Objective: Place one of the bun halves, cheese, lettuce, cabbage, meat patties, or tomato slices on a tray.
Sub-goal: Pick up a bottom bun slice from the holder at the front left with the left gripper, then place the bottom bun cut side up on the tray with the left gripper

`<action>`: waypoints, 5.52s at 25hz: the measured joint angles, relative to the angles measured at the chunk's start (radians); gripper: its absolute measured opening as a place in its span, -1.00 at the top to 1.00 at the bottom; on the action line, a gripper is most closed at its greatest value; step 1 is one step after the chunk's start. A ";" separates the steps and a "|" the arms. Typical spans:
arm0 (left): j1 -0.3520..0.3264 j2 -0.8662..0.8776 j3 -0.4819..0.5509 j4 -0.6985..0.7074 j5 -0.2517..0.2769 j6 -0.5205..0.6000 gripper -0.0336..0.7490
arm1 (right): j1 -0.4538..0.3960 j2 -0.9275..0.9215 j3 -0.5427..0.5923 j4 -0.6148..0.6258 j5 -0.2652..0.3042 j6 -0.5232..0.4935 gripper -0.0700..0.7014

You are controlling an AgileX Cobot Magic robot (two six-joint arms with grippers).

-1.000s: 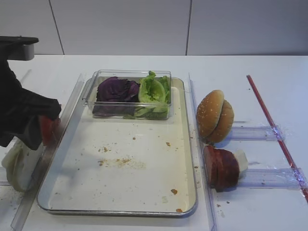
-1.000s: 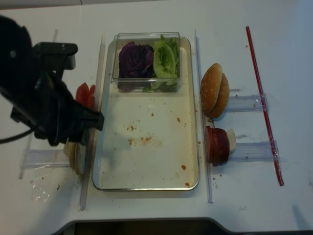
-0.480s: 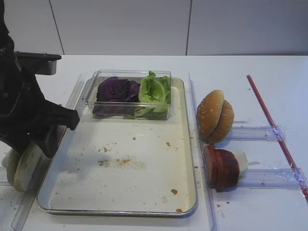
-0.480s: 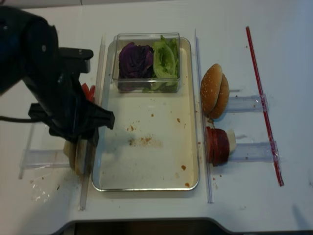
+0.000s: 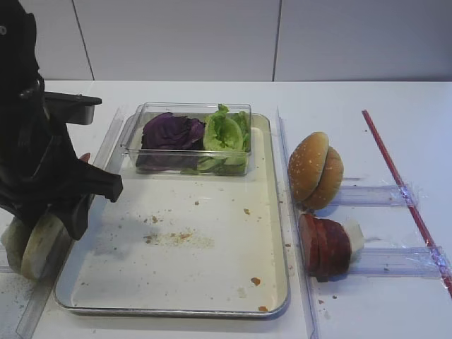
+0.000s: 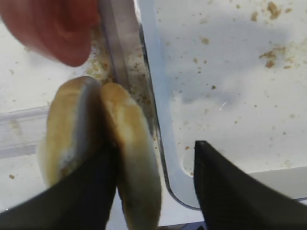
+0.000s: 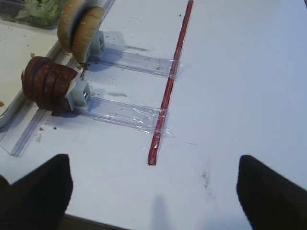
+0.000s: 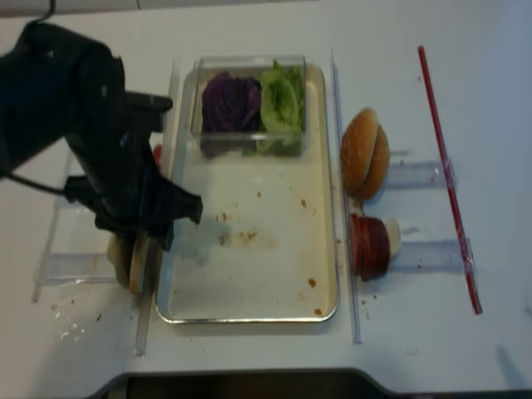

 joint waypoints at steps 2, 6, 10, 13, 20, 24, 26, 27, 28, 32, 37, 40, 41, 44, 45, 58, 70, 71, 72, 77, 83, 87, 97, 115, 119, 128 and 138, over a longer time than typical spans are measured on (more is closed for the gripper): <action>0.000 0.005 0.000 0.005 0.000 -0.002 0.09 | 0.000 0.000 0.000 0.000 0.000 0.000 -0.98; 0.000 0.010 0.000 0.025 0.000 -0.014 0.35 | 0.000 0.000 0.000 0.000 0.000 0.000 -0.98; 0.000 0.012 0.000 0.061 0.019 -0.045 0.68 | 0.000 0.000 0.000 0.000 0.000 0.000 -0.98; 0.000 0.012 -0.001 0.071 0.025 -0.049 0.78 | 0.000 0.000 0.000 0.000 0.000 0.000 -0.98; 0.000 0.012 -0.006 0.077 0.038 -0.063 0.80 | 0.000 0.000 0.000 0.000 0.000 0.000 -0.98; 0.000 0.012 -0.008 0.078 0.038 -0.065 0.81 | 0.000 0.000 0.000 0.000 0.000 0.000 -0.98; 0.000 0.012 -0.012 0.078 0.040 -0.065 0.81 | 0.000 0.000 0.000 0.000 0.000 0.000 -0.98; 0.000 0.012 -0.018 0.078 0.045 -0.065 0.81 | 0.000 0.000 0.000 0.000 0.000 0.000 -0.98; 0.000 0.012 -0.023 0.078 0.052 -0.065 0.81 | 0.000 0.000 0.000 0.000 0.000 0.000 -0.98; 0.000 -0.007 -0.066 0.078 0.069 -0.068 0.81 | 0.000 0.000 0.000 0.000 0.000 0.000 -0.98; 0.000 -0.038 -0.102 0.078 0.069 -0.070 0.82 | 0.000 0.000 0.000 0.000 0.000 0.000 -0.98; 0.000 -0.056 -0.115 0.070 0.069 -0.070 0.82 | 0.000 0.000 0.000 0.000 0.000 0.000 -0.98; 0.000 -0.061 -0.118 0.061 0.069 -0.070 0.82 | 0.000 0.000 0.000 0.000 0.000 0.000 -0.98; 0.000 -0.086 -0.117 0.021 0.071 -0.070 0.82 | 0.000 0.000 0.000 0.000 0.000 0.000 -0.98; 0.000 -0.095 -0.120 0.012 0.071 -0.070 0.82 | 0.000 0.000 0.000 0.000 0.000 0.000 -0.98; 0.000 -0.092 -0.130 -0.309 0.032 0.140 0.82 | 0.000 0.000 0.000 0.000 0.002 0.000 -0.98; 0.000 0.056 -0.130 -0.529 -0.095 0.360 0.83 | 0.000 0.000 0.000 0.000 0.002 0.000 -0.98; 0.000 0.064 -0.130 -0.543 -0.101 0.379 0.83 | 0.000 0.000 0.000 0.000 0.002 0.000 -0.98; 0.000 0.072 -0.130 -0.552 -0.109 0.393 0.83 | 0.000 0.000 0.000 0.000 0.002 0.000 -0.98; 0.007 0.107 -0.118 -0.618 -0.169 0.477 0.83 | 0.000 0.000 0.000 0.000 0.002 0.000 -0.98; 0.070 0.123 -0.007 -0.893 -0.216 0.725 0.83 | 0.000 0.000 0.000 0.000 0.002 0.000 -0.98; 0.107 0.134 0.020 -0.960 -0.218 0.803 0.83 | 0.000 0.000 0.000 0.000 0.002 0.000 -0.98; 0.119 0.220 0.022 -0.995 -0.205 0.840 0.83 | 0.000 0.000 0.000 0.000 0.002 0.000 -0.98; 0.128 0.226 0.022 -1.015 -0.189 0.845 0.67 | 0.000 0.000 0.000 0.000 0.002 0.000 -0.98; 0.128 0.226 0.022 -1.010 -0.187 0.824 0.57 | 0.000 0.000 0.000 0.000 0.002 0.000 -0.98; 0.128 0.226 0.022 -0.972 -0.186 0.775 0.23 | 0.000 0.000 0.000 0.000 0.002 0.000 -0.98; 0.128 0.226 0.022 -0.964 -0.179 0.726 0.00 | 0.000 0.000 0.000 0.000 0.002 0.000 -0.98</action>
